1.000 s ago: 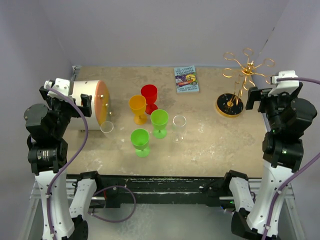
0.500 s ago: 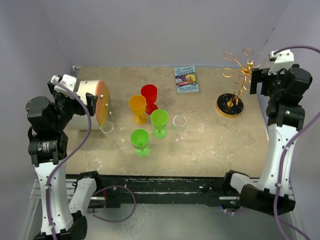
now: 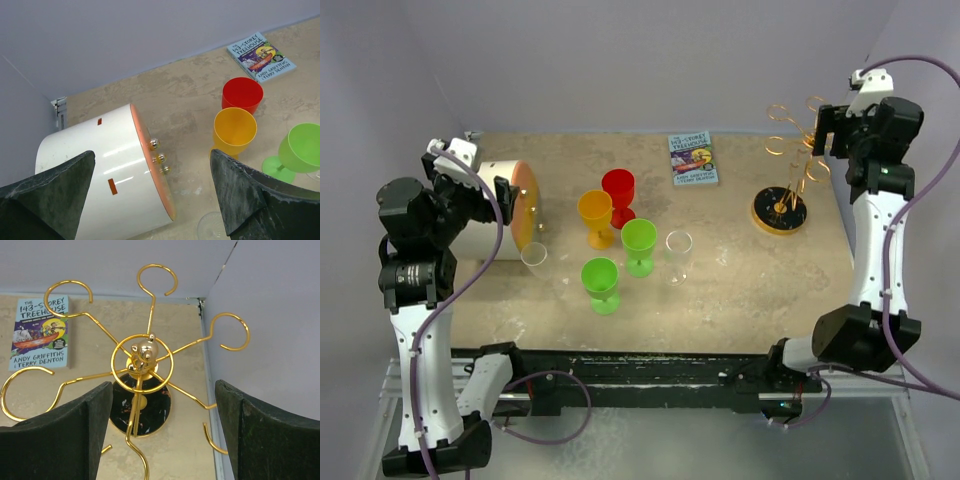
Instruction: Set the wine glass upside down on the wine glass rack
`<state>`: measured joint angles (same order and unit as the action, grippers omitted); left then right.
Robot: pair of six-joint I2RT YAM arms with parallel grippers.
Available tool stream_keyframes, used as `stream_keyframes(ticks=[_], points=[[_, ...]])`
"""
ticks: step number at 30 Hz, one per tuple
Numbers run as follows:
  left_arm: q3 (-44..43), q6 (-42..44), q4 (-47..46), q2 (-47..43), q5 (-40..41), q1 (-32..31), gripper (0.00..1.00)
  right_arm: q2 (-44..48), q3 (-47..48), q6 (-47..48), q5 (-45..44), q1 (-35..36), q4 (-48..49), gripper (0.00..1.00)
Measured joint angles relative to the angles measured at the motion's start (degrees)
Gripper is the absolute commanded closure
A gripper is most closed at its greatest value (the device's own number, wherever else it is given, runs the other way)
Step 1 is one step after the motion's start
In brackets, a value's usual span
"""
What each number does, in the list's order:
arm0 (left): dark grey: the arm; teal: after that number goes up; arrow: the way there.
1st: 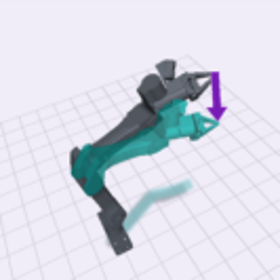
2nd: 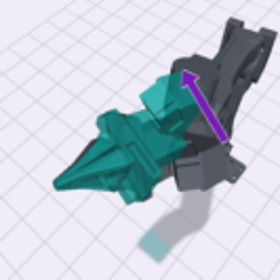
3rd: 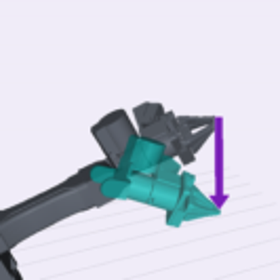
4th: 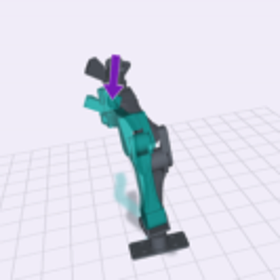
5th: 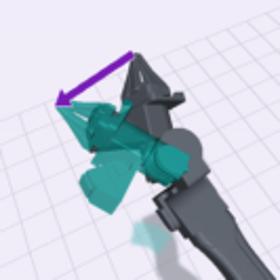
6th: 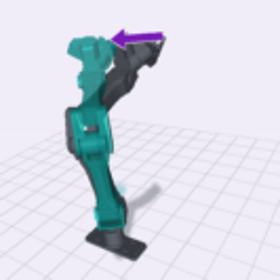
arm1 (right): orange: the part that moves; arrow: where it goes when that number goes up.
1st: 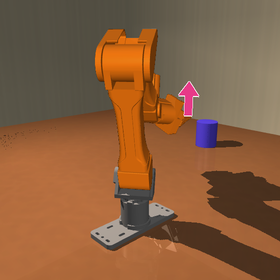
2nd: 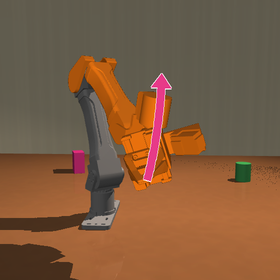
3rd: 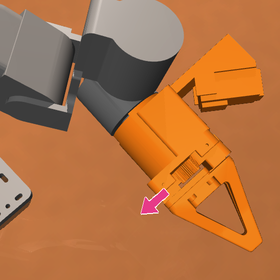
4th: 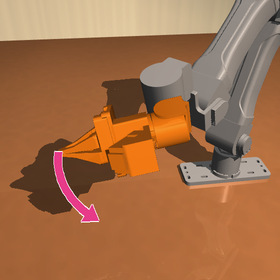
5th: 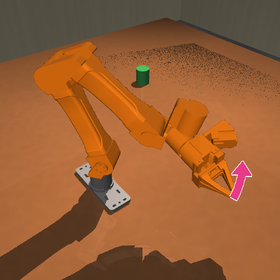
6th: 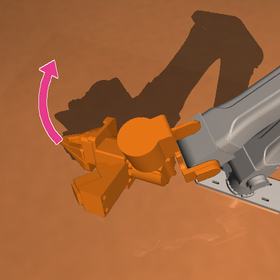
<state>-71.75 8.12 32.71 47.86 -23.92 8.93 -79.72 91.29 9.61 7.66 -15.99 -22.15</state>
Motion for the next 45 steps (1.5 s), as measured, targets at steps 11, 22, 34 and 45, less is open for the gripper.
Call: stream_keyframes(ticks=[11,22,34,45], points=[[0.0,0.0,0.0,1.0,0.0,0.0,0.01,-7.2,1.8,-0.6,-0.6,1.8,2.8,0.40],[0.0,0.0,0.0,1.5,0.0,0.0,0.01,-9.9,2.4,-0.7,0.9,2.6,3.5,0.71],[0.3,0.5,0.0,1.4,-0.3,0.0,0.01,-10.3,4.1,-0.4,2.1,4.1,1.7,1.00],[1.4,0.7,0.0,0.9,-2.1,0.0,0.01,-5.2,3.8,-0.3,1.3,11.8,-6.8,1.00]])
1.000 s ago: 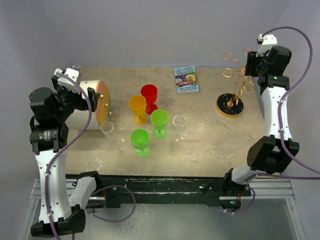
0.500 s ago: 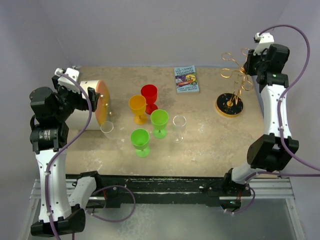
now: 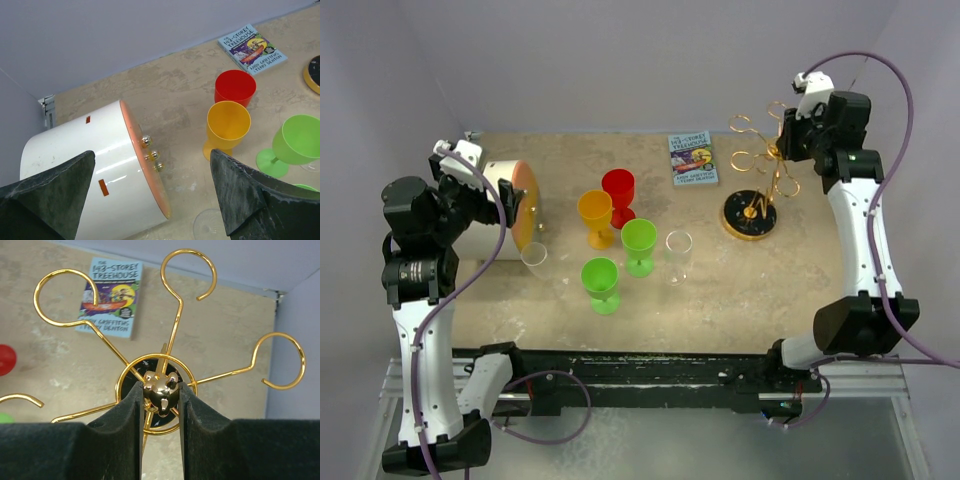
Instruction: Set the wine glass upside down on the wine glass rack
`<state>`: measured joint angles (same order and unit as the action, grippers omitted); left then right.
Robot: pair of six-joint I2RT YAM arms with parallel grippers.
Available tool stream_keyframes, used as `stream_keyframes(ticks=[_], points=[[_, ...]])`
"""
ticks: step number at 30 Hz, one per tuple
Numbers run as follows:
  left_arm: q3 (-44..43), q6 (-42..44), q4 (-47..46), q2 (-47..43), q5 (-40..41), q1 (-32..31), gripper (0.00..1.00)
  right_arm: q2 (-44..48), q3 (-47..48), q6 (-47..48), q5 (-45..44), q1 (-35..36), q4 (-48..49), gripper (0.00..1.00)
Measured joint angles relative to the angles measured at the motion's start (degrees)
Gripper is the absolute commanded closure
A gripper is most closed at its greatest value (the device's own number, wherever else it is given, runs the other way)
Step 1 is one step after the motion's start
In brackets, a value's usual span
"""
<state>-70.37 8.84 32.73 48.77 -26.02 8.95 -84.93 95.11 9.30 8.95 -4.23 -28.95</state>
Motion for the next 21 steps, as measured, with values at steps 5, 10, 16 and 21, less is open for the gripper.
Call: stream_keyframes(ticks=[5,10,16,21], points=[[0.2,0.0,0.0,0.0,-0.6,0.0,0.01,1.8,-0.9,-1.2,2.7,2.6,-2.6,1.00],[0.8,1.1,0.5,0.0,-2.2,0.0,0.01,4.7,-3.4,-0.8,2.9,6.4,-4.2,1.00],[0.8,4.3,4.0,0.7,-5.1,0.0,0.00,8.5,-7.0,-0.3,2.9,10.1,-4.3,1.00],[0.8,10.1,9.5,1.7,-6.6,0.0,0.00,10.5,-9.0,-0.1,3.1,11.8,-3.7,1.00]])
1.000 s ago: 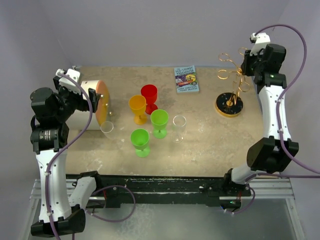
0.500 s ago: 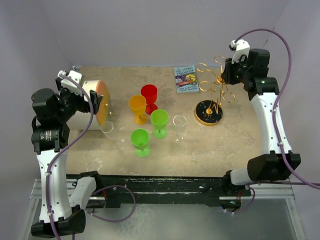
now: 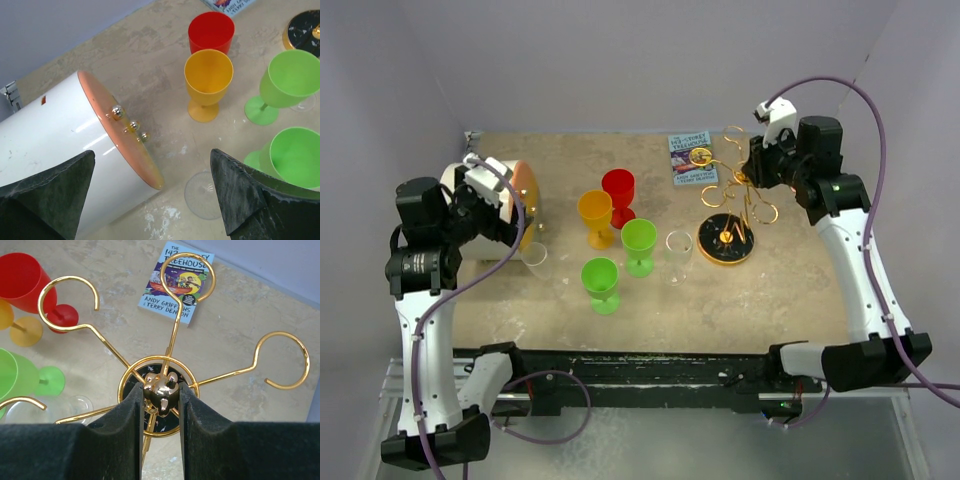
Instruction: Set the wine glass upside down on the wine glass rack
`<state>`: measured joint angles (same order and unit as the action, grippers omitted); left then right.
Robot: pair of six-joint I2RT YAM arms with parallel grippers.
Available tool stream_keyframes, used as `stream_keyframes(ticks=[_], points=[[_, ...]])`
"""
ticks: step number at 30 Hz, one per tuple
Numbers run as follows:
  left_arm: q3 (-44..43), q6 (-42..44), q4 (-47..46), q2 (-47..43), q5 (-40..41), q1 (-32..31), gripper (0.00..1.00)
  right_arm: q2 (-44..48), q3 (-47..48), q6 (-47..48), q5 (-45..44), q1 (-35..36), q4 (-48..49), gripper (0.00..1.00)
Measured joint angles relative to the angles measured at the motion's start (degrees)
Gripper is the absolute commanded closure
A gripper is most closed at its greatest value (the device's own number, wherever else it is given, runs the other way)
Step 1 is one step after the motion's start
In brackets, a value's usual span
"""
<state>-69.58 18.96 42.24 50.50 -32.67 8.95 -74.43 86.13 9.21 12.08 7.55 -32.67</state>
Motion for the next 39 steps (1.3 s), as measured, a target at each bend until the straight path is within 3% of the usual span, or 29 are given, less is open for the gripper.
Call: stream_keyframes(ticks=[6,8,12,16,18,23,27,34,39], points=[[-0.1,6.4,5.9,0.6,0.0,0.0,0.03,1.0,-1.3,0.0,0.5,0.3,0.9,1.00],[-0.4,8.2,8.0,1.1,0.0,0.0,0.07,1.0,-1.5,0.0,0.5,0.3,1.3,0.92],[-2.2,11.4,12.0,3.1,0.1,0.0,0.17,1.0,-1.8,0.0,0.5,0.3,1.9,0.67],[-3.6,15.2,16.2,4.9,1.1,0.0,0.32,1.0,-1.8,0.0,0.5,0.3,2.3,0.46],[-4.0,16.8,17.9,5.4,1.4,0.0,0.39,1.2,-1.8,0.1,0.5,0.4,3.0,0.40],[-5.2,20.4,22.3,7.4,1.1,-0.1,0.46,2.4,-1.8,0.2,0.5,0.4,3.4,0.23],[-6.1,22.3,24.3,9.0,1.5,-1.6,0.48,3.5,-1.8,0.4,0.5,0.4,3.5,0.21],[-6.4,22.6,25.5,13.0,5.5,-10.8,0.50,5.7,-2.3,0.4,-0.1,0.4,3.6,0.20],[-6.4,22.4,25.6,16.6,9.7,-11.5,0.51,7.3,-3.5,0.4,-0.5,0.4,4.1,0.19]])
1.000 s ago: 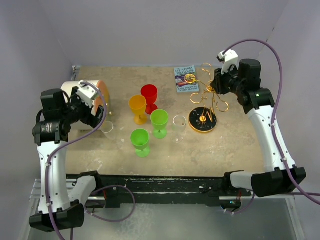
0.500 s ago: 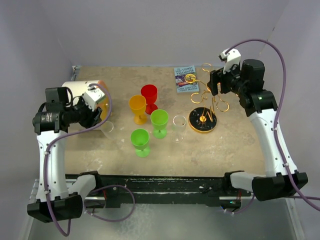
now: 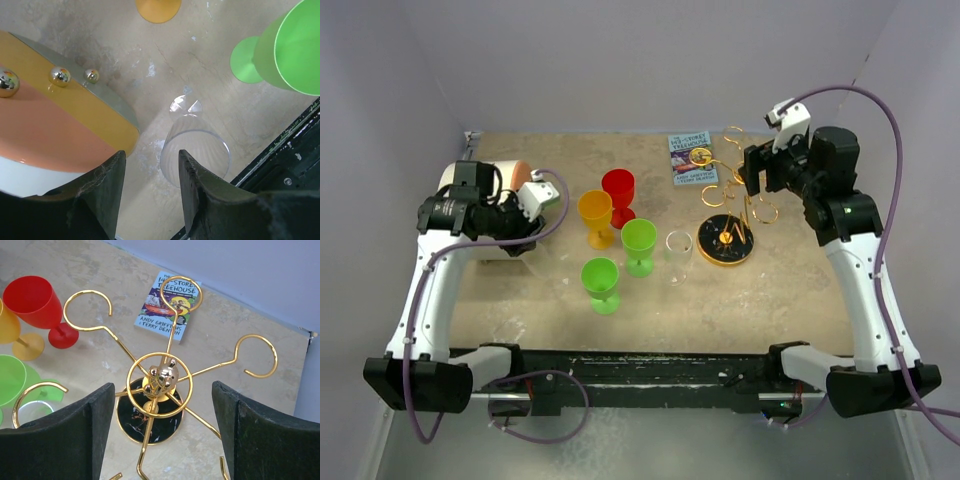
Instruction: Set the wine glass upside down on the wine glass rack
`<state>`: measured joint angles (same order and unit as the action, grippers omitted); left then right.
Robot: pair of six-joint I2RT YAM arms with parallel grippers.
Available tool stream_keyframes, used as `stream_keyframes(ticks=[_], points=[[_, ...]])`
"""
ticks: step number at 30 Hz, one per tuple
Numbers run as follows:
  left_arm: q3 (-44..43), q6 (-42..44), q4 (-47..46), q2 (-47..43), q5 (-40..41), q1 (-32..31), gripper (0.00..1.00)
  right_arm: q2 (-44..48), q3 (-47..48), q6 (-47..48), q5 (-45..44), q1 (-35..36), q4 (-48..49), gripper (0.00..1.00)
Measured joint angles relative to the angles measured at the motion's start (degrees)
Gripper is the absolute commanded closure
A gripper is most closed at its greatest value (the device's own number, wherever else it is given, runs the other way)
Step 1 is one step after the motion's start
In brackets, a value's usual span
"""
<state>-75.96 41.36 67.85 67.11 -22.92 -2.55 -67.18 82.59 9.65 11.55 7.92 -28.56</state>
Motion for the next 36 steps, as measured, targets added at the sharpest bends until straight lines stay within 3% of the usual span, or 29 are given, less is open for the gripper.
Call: stream_keyframes(ticks=[6,18,28,36], points=[[0.0,-0.1,0.6,1.2,0.9,-0.2,0.70,0.8,-2.0,0.0,0.0,-0.1,0.7,0.19],[0.4,-0.1,0.9,2.6,1.0,-0.9,0.72,1.8,-3.1,0.0,0.1,-1.2,1.2,0.18],[1.0,0.1,0.9,3.8,2.5,-1.4,0.99,2.4,-3.2,0.0,0.6,-2.5,1.5,0.18],[-3.7,0.4,5.4,3.6,1.9,-1.4,1.00,2.4,-3.2,0.0,1.1,-2.9,1.5,0.17]])
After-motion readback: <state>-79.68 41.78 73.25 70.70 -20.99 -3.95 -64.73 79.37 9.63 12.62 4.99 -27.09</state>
